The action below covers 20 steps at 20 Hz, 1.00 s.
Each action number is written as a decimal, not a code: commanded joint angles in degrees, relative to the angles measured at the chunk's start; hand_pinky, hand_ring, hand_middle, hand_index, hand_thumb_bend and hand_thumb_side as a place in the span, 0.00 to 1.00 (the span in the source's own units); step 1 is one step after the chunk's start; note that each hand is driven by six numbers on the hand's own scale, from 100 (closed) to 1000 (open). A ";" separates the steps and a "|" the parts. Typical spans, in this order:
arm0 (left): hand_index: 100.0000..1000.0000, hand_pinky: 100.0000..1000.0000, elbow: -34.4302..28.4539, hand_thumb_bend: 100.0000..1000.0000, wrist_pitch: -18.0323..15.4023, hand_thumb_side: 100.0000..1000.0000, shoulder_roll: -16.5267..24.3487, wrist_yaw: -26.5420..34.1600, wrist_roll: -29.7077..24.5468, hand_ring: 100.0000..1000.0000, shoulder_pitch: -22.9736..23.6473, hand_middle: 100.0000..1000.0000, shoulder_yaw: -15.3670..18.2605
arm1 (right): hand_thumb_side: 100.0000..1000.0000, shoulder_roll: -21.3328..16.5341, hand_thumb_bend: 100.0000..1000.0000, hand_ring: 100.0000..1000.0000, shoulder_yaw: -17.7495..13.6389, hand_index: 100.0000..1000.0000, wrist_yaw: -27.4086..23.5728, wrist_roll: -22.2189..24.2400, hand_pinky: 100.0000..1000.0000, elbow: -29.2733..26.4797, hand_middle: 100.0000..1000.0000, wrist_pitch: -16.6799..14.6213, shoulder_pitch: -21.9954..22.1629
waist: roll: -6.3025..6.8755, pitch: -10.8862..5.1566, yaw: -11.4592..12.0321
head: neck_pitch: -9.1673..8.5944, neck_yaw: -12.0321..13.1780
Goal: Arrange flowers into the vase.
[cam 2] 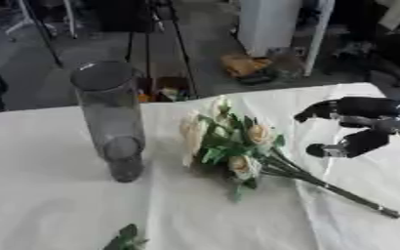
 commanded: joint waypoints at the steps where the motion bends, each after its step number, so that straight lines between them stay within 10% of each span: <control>1: 0.92 0.66 -0.98 0.31 0.21 0.88 0.12 0.26 -0.14 0.65 -0.53 0.87 -0.02 | 0.88 -0.28 0.43 0.95 0.20 0.99 -0.71 2.74 0.80 2.94 0.83 1.64 -2.42 | -0.34 -1.37 -0.16 | 0.63 0.08; 20: 0.92 0.66 -0.98 0.32 0.74 0.87 0.19 0.89 0.04 0.66 0.01 0.87 0.28 | 0.77 5.58 0.48 0.94 0.96 1.00 -4.38 14.76 0.79 12.03 0.86 6.85 -7.29 | -0.91 -2.88 -1.79 | 1.53 1.40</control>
